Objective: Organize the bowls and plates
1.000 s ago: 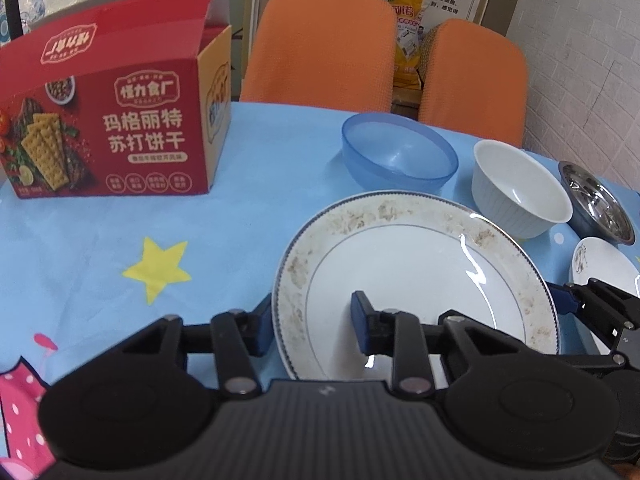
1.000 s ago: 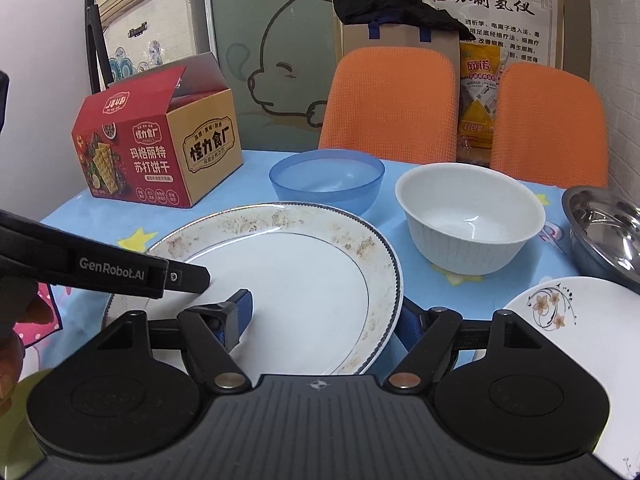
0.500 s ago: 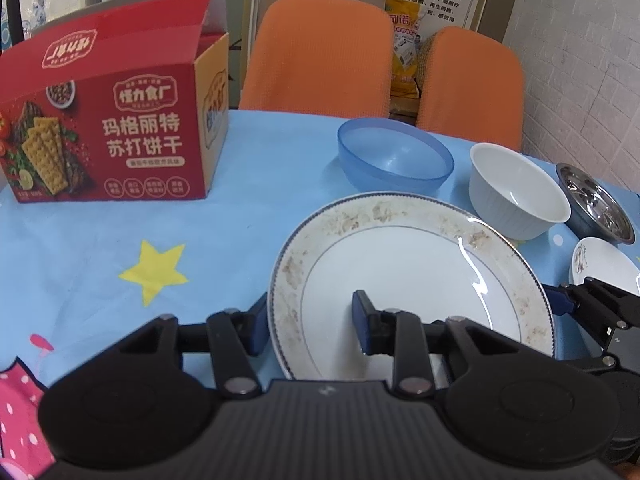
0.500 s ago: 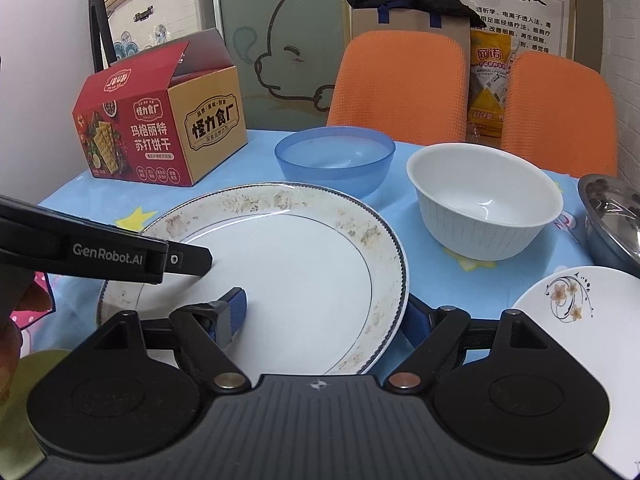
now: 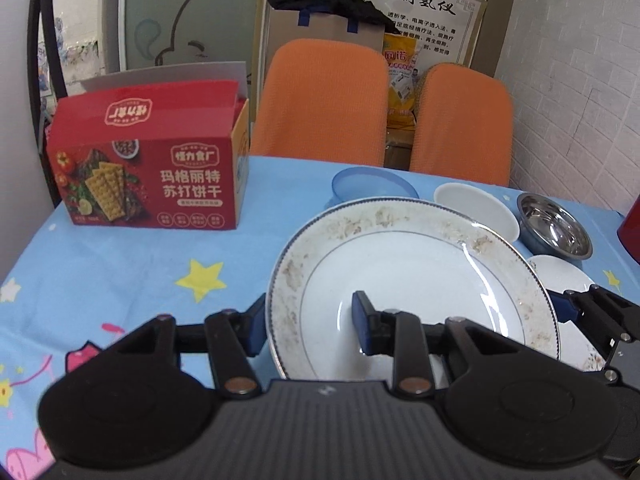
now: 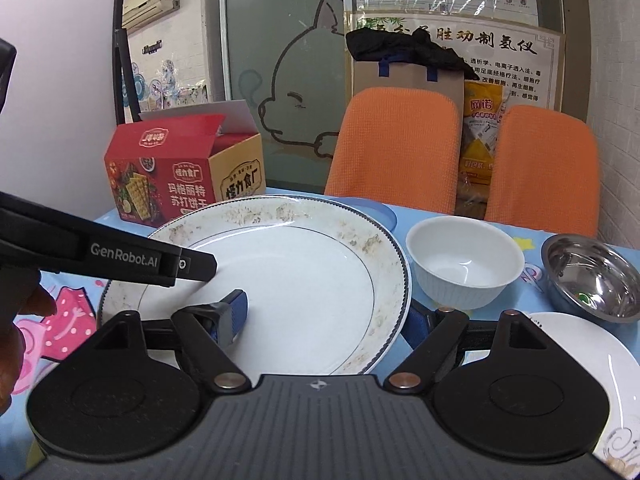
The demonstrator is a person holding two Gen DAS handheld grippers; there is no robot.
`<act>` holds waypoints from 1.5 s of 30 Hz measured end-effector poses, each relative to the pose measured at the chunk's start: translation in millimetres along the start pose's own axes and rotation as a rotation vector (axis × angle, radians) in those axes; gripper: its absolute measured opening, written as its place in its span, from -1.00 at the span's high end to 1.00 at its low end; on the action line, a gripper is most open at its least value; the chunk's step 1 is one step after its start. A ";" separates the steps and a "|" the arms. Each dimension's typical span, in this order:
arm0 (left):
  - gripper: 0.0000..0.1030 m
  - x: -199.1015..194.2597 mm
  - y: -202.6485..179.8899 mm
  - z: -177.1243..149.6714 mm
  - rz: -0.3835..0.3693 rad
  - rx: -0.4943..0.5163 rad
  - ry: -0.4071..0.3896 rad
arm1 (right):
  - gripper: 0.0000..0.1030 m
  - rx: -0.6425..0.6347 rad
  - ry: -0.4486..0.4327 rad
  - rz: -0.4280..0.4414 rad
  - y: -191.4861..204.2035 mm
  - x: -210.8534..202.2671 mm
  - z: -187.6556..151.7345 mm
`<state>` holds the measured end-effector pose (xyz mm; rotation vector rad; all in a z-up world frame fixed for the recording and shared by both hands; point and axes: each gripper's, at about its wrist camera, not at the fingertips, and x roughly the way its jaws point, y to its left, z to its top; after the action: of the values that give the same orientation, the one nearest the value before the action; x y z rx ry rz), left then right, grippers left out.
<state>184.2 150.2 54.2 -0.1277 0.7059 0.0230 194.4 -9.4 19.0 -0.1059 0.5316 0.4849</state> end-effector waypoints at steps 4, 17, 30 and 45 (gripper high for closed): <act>0.42 -25.2 5.7 -30.0 0.009 -0.009 0.017 | -1.00 0.002 0.017 0.025 18.4 -25.9 -17.8; 0.42 -50.7 8.5 -105.6 0.044 0.011 0.052 | -1.00 0.063 0.100 0.055 53.5 -63.7 -86.4; 0.04 -68.9 21.6 -99.4 0.043 -0.032 -0.052 | -1.00 0.108 0.002 0.016 45.6 -81.1 -86.2; -0.14 -68.6 -40.3 -86.0 -0.039 0.061 -0.056 | -1.00 0.262 -0.032 -0.091 -29.3 -111.4 -97.6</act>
<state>79.1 101.0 38.3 -0.0817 0.6470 -0.0325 79.4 -103.1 -8.8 0.1275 0.5520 0.3242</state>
